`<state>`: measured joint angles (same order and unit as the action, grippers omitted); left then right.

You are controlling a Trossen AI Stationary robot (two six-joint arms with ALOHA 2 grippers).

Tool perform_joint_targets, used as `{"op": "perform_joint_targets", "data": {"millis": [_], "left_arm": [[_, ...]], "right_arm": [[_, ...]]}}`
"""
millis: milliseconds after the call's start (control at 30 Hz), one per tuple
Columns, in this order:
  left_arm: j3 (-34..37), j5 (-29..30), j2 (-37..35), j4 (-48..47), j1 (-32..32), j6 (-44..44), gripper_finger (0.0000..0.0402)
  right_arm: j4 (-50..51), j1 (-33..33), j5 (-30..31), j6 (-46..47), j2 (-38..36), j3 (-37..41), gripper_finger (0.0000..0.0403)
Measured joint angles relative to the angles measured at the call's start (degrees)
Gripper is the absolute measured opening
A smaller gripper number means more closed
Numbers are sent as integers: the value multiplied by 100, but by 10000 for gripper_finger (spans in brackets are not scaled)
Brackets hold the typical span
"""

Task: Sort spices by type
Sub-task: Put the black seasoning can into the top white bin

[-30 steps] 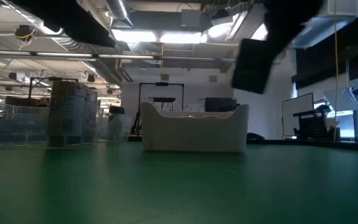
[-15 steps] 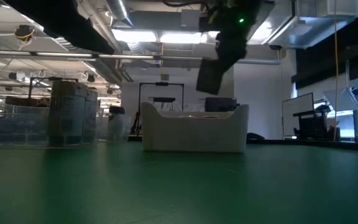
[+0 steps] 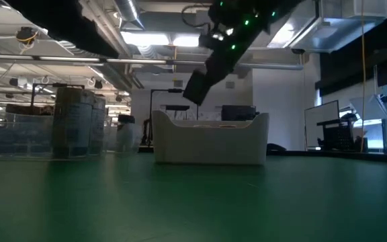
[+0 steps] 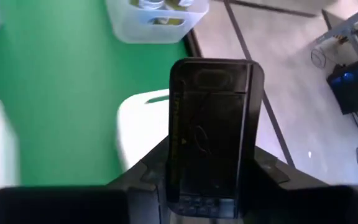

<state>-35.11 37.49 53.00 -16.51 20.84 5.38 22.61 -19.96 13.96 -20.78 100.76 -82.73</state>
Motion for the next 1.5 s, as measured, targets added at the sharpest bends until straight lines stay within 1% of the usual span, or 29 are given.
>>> {"op": "perform_joint_targets", "data": {"millis": [100, 200, 333, 433, 533, 733, 867, 1067, 1200, 1400, 1500], "left_arm": [[2, -140, -128, -236, -131, 9, 322], [2, -160, -187, -403, -231, 14, 322], [2, -161, -200, -422, -365, -32, 322], [2, -162, -200, -423, -447, -32, 322], [2, -165, -196, -440, -492, -37, 322], [2, -167, -196, -406, -536, -81, 322], [2, -167, -196, -400, -536, -28, 322], [2, -165, -193, -400, -536, 13, 322], [2, -165, -191, -404, -536, 14, 322], [2, -165, -191, -405, -525, 25, 322], [4, -165, -191, -407, -525, 28, 322]], "right_arm": [[-272, -274, -225, -143, 296, -138, 126], [-148, -509, -414, -200, 661, -518, 126], [509, -777, -674, -201, 1165, -1105, 129], [1098, -891, -799, -179, 1441, -1375, 130], [1201, -949, -861, -177, 1585, -1423, 131], [1072, -969, -917, -57, 1858, -1421, 133], [1061, -969, -856, 130, 2050, -1423, 133], [939, -969, -808, 154, 2227, -1423, 139], [872, -969, -647, 256, 2302, -1423, 157], [875, -925, -354, 267, 2261, -1421, 212], [1093, -819, -136, 247, 2033, -1426, 237]]}}
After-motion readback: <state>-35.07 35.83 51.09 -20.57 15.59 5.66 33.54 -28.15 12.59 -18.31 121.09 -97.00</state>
